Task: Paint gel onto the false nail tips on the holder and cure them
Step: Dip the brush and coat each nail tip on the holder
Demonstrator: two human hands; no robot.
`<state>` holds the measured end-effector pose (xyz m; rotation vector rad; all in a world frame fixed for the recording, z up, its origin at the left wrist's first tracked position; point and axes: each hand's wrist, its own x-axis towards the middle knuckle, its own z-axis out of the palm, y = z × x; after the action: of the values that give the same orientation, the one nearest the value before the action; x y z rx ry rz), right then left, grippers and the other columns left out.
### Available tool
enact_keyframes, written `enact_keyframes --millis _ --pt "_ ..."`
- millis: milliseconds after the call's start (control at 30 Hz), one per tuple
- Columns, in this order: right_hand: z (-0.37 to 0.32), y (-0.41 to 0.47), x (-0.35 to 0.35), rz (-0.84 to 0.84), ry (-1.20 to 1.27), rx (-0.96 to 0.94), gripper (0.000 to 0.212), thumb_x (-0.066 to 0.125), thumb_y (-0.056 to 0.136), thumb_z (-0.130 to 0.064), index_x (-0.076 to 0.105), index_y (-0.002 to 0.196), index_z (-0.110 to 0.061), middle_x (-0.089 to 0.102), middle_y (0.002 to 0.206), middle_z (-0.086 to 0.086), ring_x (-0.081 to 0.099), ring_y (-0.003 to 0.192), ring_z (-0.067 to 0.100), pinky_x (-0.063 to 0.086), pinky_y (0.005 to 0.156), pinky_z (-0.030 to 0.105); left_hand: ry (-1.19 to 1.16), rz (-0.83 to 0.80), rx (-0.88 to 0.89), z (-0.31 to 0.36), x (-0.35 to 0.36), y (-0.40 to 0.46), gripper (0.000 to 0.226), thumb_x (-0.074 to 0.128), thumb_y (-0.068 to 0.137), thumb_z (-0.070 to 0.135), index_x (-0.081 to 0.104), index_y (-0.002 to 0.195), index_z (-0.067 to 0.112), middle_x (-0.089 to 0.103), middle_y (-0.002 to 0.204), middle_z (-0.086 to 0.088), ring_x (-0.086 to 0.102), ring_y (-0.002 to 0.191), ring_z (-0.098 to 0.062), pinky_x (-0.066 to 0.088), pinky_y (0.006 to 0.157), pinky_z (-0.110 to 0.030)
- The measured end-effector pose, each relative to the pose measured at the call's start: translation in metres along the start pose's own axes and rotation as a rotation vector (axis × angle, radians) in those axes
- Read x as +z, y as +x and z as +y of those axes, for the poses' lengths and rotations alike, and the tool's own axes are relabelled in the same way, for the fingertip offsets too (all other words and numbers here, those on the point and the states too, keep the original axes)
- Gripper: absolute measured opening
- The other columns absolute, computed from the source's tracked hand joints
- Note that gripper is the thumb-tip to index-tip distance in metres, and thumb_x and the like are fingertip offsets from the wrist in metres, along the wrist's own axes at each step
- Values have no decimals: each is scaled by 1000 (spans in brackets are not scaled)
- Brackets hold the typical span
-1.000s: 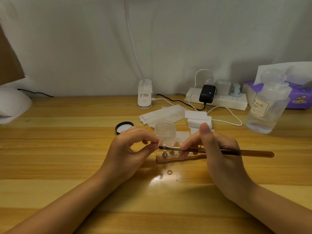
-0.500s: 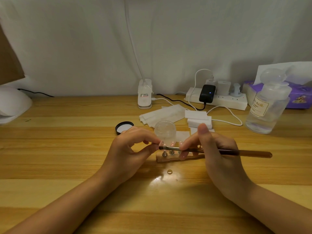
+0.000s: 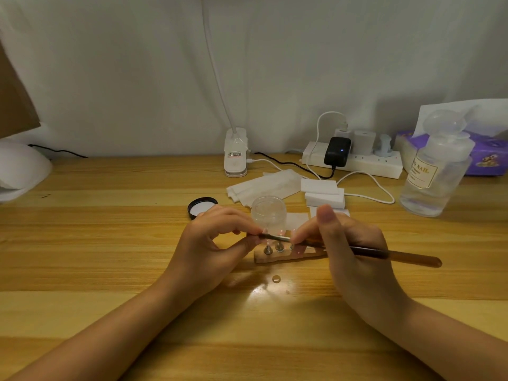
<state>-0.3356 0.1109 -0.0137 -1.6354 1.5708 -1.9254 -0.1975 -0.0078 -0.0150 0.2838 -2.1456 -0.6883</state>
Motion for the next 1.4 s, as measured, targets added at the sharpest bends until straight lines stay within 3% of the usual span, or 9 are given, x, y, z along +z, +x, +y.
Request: enact_keyframes --millis 167,367,500,633,833,1000,1200,1333,1400 --pt "5 2 -4 66 13 37 38 41 95 -33 64 69 -19 66 67 0 63 64 4 41 61 7 -2 0 -15 1 0 0 13 69 70 13 72 82 10 67 79 4 60 76 -11 48 65 -36" --pt "2 0 -1 -27 48 21 43 37 89 -42 65 66 -19 66 66 -1 63 62 4 45 65 9 -10 4 -13 2 -1 0 17 68 69 10 68 84 17 66 79 6 58 76 -7 48 64 -32" --pt "7 2 -3 24 19 45 40 41 95 -32 65 69 -15 66 68 1 62 64 4 41 61 7 -10 -4 -23 2 -1 0 13 69 70 12 70 83 13 67 79 6 59 75 -8 47 64 -31" --pt "8 2 -6 31 -2 1 37 40 93 -34 64 72 -17 66 70 -1 62 66 1 41 61 6 -7 -23 -18 1 -2 0 12 72 72 14 71 85 11 68 80 4 59 76 -9 48 64 -31" --pt "7 2 -3 -63 -225 -202 39 32 94 -47 59 71 -29 60 65 -12 59 67 3 47 66 30 -22 6 -31 1 -1 0 12 74 72 13 70 84 13 67 78 5 58 74 -9 47 64 -27" --pt "6 1 -5 -32 -153 -196 40 30 94 -49 57 67 -33 57 63 -18 58 66 0 45 66 21 -29 12 -46 2 -2 -1 11 73 73 12 70 83 14 67 78 7 58 74 -10 47 64 -28" --pt "9 3 -3 -66 -256 -231 37 32 94 -45 59 74 -28 59 68 -15 59 69 5 46 66 30 -31 6 -43 2 -2 1 11 72 74 16 70 84 14 66 78 8 57 75 -8 47 64 -28" --pt "9 1 -4 -41 -217 -260 46 30 96 -43 60 66 -25 55 63 -20 55 67 -5 42 66 18 -32 5 -39 1 -2 0 11 71 73 14 70 84 15 67 78 8 58 75 -9 47 64 -27" --pt "9 1 -5 -22 -195 -224 42 31 95 -46 58 67 -31 57 64 -20 57 69 -3 43 67 19 -20 14 -27 0 -1 0 12 73 72 11 69 83 16 66 77 10 57 73 -7 46 63 -26"
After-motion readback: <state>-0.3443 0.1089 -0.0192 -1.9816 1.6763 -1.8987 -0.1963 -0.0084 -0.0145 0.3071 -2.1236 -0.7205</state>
